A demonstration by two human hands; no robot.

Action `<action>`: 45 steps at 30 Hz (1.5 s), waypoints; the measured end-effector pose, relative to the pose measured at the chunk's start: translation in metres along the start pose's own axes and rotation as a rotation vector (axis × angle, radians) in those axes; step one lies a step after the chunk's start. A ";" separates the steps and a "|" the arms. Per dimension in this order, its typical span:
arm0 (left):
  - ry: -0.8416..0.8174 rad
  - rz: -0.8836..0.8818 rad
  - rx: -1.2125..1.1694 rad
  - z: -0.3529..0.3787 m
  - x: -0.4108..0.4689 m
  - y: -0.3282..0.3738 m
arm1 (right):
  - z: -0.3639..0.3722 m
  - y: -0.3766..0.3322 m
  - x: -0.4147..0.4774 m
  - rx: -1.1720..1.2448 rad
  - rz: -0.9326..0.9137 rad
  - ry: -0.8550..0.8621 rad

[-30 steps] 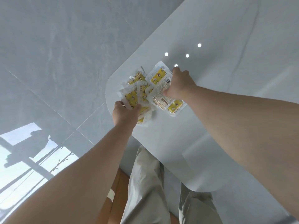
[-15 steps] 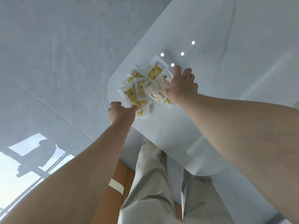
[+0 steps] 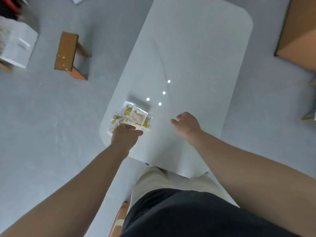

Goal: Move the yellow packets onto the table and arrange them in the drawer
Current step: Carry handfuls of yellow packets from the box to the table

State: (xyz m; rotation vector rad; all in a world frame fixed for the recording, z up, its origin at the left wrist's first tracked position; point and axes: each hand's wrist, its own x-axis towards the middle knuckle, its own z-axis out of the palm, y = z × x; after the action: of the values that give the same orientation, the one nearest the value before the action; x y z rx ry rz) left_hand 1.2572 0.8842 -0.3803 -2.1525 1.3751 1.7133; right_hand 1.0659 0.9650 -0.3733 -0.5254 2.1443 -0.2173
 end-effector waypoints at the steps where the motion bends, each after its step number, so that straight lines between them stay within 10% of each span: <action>1: -0.035 0.026 0.018 0.008 -0.010 0.011 | -0.012 0.010 -0.009 0.078 0.027 0.029; 20: -0.464 0.411 0.478 0.310 -0.211 0.121 | -0.163 0.307 -0.108 1.254 0.514 0.401; 45: -0.587 0.400 0.617 0.722 -0.391 0.169 | -0.381 0.668 -0.119 1.598 0.594 0.511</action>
State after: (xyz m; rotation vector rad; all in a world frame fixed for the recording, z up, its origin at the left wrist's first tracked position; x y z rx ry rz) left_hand 0.6117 1.4061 -0.2606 -1.0045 1.8702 1.5404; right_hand 0.6264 1.6015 -0.2897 1.1418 1.7302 -1.6024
